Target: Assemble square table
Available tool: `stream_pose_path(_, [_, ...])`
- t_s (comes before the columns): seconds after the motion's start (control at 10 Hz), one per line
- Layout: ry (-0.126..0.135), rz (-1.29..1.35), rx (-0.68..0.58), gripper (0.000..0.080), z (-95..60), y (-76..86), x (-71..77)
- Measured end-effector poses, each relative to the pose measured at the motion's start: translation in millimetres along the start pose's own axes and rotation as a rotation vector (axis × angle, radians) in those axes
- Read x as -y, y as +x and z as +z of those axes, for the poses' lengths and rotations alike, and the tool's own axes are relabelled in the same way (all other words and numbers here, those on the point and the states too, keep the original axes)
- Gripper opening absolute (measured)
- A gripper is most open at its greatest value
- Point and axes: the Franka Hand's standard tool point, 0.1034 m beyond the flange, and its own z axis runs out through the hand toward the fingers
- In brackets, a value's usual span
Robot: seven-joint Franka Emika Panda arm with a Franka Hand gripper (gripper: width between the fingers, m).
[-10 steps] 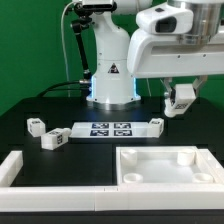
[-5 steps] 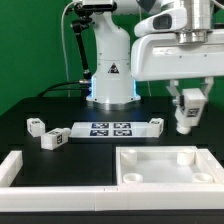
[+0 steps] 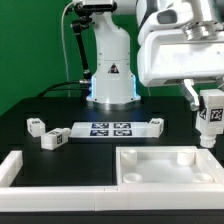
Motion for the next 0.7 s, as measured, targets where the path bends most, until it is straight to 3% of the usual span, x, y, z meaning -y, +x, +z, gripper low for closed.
stream_pose_path(0.4, [-0.001,-0.021,0.004,0.0291,2.3,-1.4,-1.6])
stream_pose_path(0.7, [-0.011,-0.038,-0.023,0.0291,24.5,-5.2,-22.6])
